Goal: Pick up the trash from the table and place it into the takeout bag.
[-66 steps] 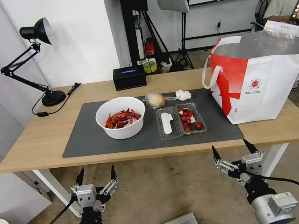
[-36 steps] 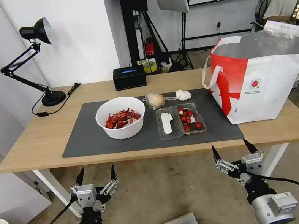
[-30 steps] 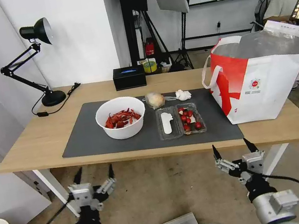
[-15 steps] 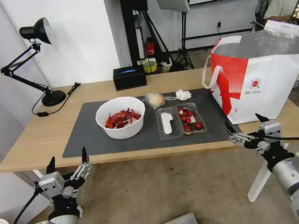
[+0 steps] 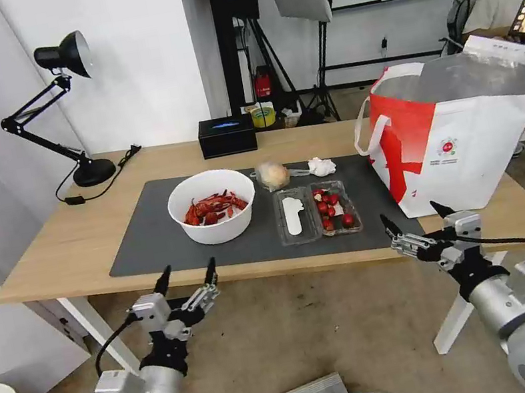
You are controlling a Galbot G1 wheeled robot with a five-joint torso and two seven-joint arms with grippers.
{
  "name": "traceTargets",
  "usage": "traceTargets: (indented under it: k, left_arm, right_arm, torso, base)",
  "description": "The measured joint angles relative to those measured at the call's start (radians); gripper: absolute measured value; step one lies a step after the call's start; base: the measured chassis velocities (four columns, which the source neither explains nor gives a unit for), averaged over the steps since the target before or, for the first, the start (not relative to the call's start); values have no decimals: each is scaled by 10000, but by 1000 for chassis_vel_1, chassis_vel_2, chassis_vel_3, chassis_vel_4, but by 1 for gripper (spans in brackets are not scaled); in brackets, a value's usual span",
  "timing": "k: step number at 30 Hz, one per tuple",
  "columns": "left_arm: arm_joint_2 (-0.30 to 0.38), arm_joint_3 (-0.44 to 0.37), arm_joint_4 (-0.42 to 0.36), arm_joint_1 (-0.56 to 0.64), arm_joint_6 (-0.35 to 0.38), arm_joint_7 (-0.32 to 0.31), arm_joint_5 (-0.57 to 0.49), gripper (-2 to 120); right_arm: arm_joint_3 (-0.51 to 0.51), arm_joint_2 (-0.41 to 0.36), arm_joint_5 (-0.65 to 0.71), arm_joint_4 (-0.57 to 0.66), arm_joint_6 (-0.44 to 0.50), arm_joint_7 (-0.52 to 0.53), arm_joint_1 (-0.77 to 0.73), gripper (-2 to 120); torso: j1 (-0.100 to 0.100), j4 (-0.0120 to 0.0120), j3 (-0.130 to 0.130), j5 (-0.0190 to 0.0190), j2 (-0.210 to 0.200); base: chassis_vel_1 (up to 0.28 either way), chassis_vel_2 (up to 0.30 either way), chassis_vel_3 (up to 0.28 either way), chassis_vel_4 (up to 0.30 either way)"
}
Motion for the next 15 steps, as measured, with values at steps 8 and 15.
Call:
traceTargets:
  k: [8, 15]
  left_arm:
    - [669, 992, 484, -946, 412, -411, -1582, 100]
    - [1066, 1689, 821, -1830, 591, -728, -2611, 100]
  right_arm:
    - [112, 138, 64, 120, 261, -267, -278, 100]
    - [391, 172, 237, 296, 582, -592, -602, 100]
  torso:
    - [0, 0, -1, 0, 0]
    - [0, 0, -1, -1, 0]
  base:
    - [0, 0, 0, 0]
    - [0, 0, 0, 0]
